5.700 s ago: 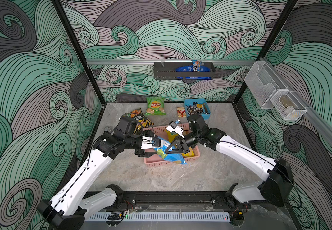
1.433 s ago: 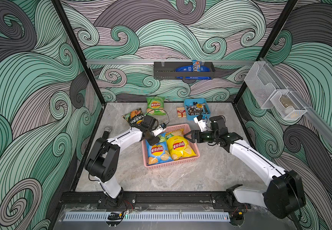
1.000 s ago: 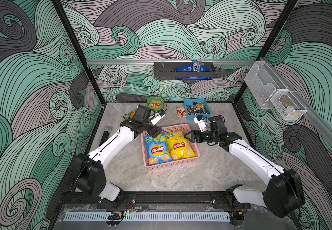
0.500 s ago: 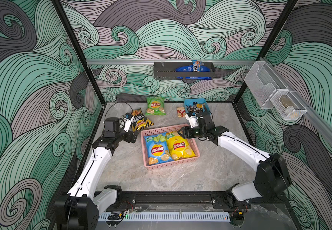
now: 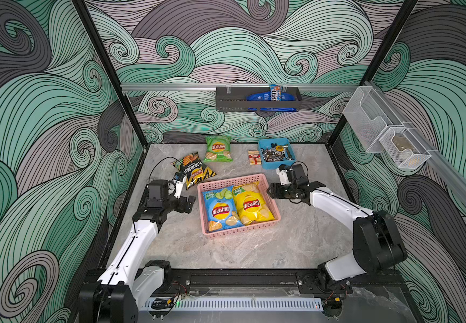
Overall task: Put the potato chips into the basket
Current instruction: Adjust the basket at the center of the board.
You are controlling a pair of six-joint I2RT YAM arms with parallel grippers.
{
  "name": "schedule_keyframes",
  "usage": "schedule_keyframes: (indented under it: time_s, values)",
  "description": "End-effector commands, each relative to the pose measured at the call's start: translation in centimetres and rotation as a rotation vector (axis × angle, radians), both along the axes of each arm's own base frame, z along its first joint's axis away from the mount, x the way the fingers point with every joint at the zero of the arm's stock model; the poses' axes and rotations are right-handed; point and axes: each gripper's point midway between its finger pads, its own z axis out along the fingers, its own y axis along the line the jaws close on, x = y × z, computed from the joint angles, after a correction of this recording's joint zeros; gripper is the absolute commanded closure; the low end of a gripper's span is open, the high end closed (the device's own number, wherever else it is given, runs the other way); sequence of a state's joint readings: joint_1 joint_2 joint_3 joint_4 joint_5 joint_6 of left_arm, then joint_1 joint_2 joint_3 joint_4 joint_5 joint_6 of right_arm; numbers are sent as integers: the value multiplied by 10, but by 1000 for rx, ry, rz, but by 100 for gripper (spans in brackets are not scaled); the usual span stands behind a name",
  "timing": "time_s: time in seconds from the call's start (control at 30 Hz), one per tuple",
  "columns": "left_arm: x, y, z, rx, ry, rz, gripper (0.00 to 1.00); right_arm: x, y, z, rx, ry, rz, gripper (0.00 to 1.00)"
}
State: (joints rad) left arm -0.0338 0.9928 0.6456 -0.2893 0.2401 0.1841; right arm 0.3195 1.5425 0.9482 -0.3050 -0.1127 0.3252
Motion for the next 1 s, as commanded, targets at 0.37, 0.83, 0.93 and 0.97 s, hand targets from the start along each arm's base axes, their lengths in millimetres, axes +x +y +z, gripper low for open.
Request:
schedule_keyframes:
  time_s: [0.37,0.83,0.93,0.97]
  values:
    - [8,3,1,-30,-31,30,1,4,-8,-23,-40,9,-43,79]
    - [24,14,12,39,-70,60,2,-26,-34,-19,-118,16,-66,61]
    - [35,11,11,52,-54,35,7,-20,-32,17,-90,-58,-71,51]
    - [38,9,7,55,-35,17,8,-18,-32,31,-86,-87,-77,47]
